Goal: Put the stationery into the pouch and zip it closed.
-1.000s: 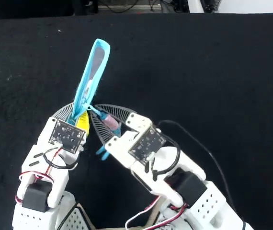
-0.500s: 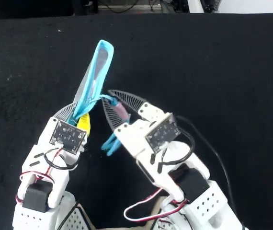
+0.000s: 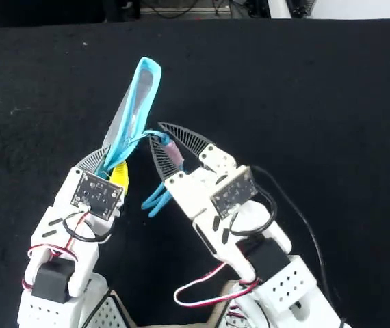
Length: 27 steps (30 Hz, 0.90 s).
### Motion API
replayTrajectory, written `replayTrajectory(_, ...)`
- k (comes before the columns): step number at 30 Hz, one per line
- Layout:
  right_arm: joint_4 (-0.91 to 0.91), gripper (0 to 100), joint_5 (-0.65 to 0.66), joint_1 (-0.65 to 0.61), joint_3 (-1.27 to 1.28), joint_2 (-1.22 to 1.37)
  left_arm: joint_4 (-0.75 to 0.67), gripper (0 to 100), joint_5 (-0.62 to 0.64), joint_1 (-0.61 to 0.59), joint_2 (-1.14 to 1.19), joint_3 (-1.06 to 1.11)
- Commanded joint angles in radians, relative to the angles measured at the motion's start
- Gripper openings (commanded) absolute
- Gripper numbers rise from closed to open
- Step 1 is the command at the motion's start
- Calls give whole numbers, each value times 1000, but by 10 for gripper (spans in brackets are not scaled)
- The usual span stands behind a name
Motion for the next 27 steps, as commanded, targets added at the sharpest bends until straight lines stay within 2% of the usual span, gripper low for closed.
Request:
replayTrajectory(1,-123,11,-8,95,16,4,2,30,-3,1,-9,-28)
replayTrajectory(6,-135,11,-9,161,13,4,2,30,-6,2,-9,-27)
replayTrajectory(12,-135,11,-9,164,13,4,3,30,-5,4,-9,-27)
replayTrajectory(20,-135,11,-9,170,13,5,46,29,-9,79,-9,-35)
replayTrajectory(27,-127,11,-12,279,-18,7,51,29,-9,82,-9,-35)
